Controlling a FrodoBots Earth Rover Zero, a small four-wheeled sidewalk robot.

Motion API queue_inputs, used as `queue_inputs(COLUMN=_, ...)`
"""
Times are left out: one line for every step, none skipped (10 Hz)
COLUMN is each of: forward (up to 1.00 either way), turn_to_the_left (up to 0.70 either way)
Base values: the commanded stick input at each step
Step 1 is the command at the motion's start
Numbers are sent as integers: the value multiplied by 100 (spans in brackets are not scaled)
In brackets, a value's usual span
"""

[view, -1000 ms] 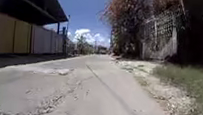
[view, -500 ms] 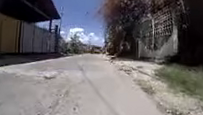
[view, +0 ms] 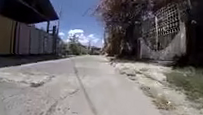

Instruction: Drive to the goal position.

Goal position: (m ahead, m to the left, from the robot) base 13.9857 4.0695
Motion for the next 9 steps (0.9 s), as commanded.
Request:
queue_inputs(forward=85, turn_to_the_left=0)
queue_inputs(forward=85, turn_to_the_left=0)
queue_inputs(forward=85, turn_to_the_left=0)
queue_inputs(forward=85, turn_to_the_left=0)
queue_inputs(forward=85, turn_to_the_left=0)
queue_inputs(forward=85, turn_to_the_left=7)
queue_inputs(forward=85, turn_to_the_left=2)
queue_inputs(forward=85, turn_to_the_left=0)
queue_inputs(forward=85, turn_to_the_left=0)
